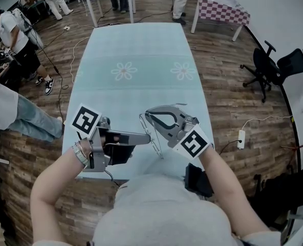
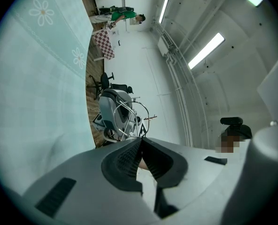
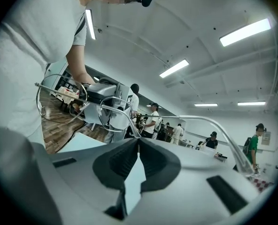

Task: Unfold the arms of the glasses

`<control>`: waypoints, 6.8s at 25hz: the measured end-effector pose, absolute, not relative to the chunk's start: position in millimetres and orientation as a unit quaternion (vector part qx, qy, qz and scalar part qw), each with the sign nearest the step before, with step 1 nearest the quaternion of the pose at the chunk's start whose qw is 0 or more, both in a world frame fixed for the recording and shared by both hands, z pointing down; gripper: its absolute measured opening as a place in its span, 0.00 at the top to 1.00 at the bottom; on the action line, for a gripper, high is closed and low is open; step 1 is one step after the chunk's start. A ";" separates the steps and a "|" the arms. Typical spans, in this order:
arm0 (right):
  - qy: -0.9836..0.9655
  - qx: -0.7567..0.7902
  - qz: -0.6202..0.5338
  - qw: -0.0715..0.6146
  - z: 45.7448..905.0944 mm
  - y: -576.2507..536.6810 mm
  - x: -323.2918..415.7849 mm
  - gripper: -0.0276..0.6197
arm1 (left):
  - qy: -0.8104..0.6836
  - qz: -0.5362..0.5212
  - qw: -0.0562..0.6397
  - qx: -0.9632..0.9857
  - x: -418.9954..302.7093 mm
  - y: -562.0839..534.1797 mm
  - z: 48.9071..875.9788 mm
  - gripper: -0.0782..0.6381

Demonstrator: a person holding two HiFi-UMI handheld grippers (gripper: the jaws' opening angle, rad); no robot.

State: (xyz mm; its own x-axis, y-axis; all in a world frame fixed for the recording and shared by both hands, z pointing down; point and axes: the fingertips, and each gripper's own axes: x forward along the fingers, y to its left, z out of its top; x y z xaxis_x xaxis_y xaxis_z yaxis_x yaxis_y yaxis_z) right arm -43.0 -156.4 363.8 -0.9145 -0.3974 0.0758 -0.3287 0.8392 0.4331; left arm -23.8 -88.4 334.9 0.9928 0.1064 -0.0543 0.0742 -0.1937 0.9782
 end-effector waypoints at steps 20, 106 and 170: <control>-0.955 0.239 -0.172 0.035 356.3 -164.7 -12.1 0.93 | 0.041 0.006 0.632 0.774 -25.5 -90.8 336.9 0.88; -0.936 0.334 -0.106 0.039 368.4 -126.1 88.2 0.81 | -0.017 -0.029 0.629 0.777 -35.9 -109.1 353.2 0.88; -0.881 0.467 -0.048 0.065 378.8 -148.6 68.5 0.94 | -0.158 -0.199 0.564 0.786 -35.9 -154.1 399.3 0.88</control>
State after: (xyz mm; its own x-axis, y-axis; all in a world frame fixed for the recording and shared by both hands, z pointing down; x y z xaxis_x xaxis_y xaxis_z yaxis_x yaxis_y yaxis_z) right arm 68.5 -148.6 378.8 -0.5556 -0.8285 0.0696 -0.8160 0.5594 0.1455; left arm -35.9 -154.1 399.3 0.8713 -0.4721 -0.1341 -0.0246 -0.3149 0.9488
